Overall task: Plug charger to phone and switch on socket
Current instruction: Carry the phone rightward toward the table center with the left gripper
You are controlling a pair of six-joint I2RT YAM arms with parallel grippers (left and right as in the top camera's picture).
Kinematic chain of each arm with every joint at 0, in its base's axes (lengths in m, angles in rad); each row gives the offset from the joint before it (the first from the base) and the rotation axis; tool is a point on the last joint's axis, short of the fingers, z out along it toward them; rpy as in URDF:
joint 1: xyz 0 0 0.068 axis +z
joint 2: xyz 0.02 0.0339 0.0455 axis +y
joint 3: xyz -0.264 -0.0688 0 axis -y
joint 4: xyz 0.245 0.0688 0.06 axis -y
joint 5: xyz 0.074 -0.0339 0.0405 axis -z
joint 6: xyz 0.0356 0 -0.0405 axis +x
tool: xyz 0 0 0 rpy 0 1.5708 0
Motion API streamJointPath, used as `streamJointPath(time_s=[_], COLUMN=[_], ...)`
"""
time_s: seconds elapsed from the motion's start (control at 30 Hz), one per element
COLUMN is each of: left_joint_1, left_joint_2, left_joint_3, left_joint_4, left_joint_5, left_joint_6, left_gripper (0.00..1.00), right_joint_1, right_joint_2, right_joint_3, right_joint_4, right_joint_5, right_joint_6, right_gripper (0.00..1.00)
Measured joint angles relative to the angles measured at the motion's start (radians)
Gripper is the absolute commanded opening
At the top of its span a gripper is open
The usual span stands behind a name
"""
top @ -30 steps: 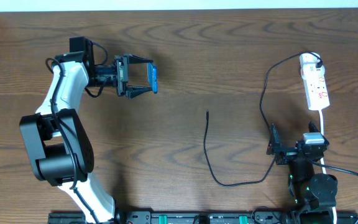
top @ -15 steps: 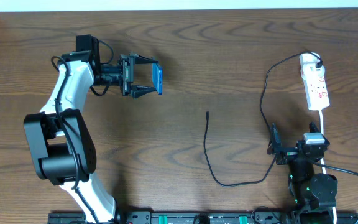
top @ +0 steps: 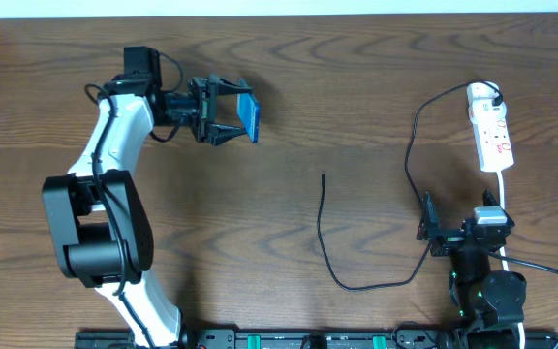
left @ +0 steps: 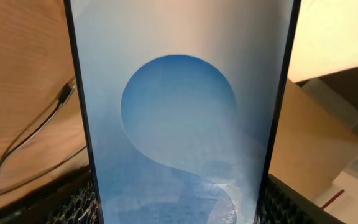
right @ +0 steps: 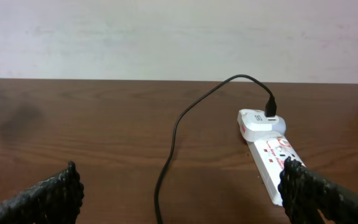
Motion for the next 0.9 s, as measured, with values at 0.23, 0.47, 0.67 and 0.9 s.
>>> streamJointPath(time_s=[0.23, 0.47, 0.67, 0.9], left_joint_1=[-0.035, -0.055, -0.055, -0.055], left_joint_2=[0.000, 0.000, 0.000, 0.000], left_joint_3=[-0.002, -0.002, -0.002, -0.002], left_joint_4=[0.105, 0.109, 0.109, 0.109], left_joint_5=[-0.003, -0.003, -0.003, -0.003], left_joint_6=[-0.068, -0.089, -0.090, -0.090], left_gripper=[0.08, 0.07, 0.08, 0.07], right_joint_1=[0.000, 0.000, 0.000, 0.000], right_joint_2=[0.000, 0.000, 0.007, 0.102], right_joint_3=[0.000, 0.002, 0.039, 0.135], right_joint_4=[0.026, 0.016, -0.008, -0.008], right_joint_5=[-0.036, -0.081, -0.099, -0.154], right_joint_6=[0.040, 0.078, 0.085, 0.085], right_gripper=[0.99, 0.99, 0.99, 0.99])
